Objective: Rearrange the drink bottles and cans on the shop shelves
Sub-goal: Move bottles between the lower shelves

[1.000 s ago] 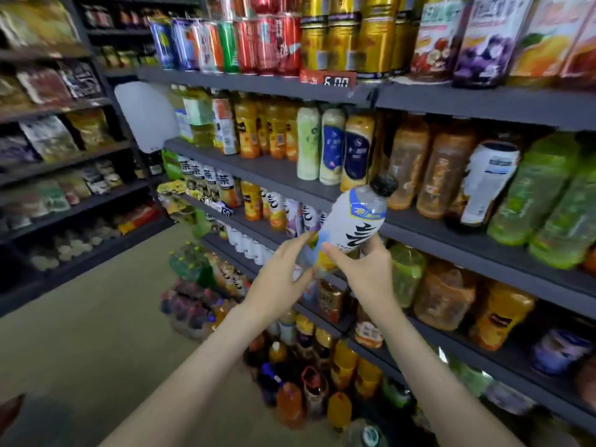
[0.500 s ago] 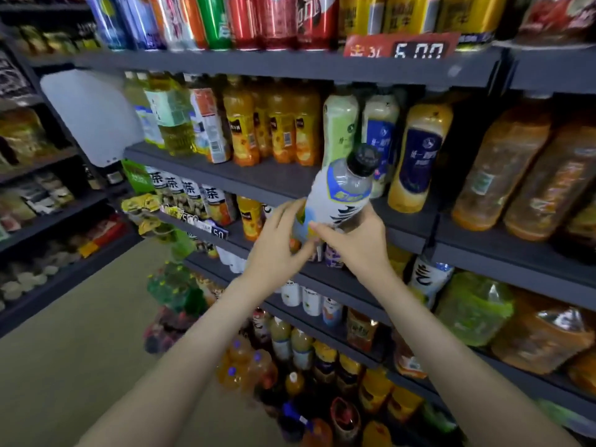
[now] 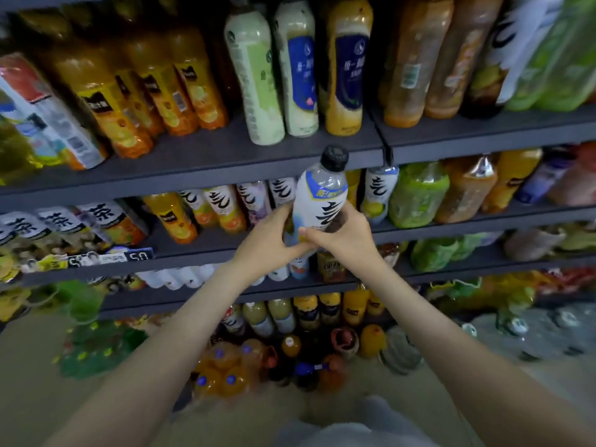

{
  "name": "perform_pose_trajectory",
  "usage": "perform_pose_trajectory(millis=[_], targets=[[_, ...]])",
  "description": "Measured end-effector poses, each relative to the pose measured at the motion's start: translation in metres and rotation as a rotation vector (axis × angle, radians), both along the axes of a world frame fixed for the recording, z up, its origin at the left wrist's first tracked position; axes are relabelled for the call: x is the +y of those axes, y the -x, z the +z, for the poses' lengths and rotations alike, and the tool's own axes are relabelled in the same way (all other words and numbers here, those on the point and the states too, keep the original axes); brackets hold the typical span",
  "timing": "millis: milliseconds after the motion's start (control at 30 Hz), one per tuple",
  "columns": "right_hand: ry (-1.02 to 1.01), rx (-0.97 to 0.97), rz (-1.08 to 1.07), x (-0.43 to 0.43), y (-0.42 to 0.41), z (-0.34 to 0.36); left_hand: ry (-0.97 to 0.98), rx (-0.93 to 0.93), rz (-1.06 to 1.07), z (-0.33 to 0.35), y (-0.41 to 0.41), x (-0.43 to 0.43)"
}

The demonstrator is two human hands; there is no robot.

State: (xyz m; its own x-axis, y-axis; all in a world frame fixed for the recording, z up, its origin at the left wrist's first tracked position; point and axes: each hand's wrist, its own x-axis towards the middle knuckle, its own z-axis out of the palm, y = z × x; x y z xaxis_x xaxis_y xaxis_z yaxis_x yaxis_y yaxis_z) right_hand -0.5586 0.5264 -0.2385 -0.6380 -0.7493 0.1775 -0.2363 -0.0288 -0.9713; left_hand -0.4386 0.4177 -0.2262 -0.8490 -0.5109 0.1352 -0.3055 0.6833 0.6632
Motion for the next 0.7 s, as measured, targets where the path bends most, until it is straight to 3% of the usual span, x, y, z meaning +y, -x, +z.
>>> perform_pose_trajectory(millis=[133, 333, 567, 700], targets=[[-0.056, -0.031, -0.174, 0.033, 0.017, -0.032, 0.083, -0.083, -0.004, -0.051, 0.027, 0.004], [-0.008, -0.047, -0.445, 0.054, 0.066, -0.072, -0.033, 0.178, 0.294, -0.108, 0.107, 0.019], [0.113, 0.030, -0.503, 0.048, 0.113, -0.111, -0.168, 0.407, 0.461, -0.153, 0.209, 0.006], [0.176, 0.026, -0.498, 0.038, 0.121, -0.128, -0.114, 0.431, 0.606, -0.164, 0.233, -0.005]])
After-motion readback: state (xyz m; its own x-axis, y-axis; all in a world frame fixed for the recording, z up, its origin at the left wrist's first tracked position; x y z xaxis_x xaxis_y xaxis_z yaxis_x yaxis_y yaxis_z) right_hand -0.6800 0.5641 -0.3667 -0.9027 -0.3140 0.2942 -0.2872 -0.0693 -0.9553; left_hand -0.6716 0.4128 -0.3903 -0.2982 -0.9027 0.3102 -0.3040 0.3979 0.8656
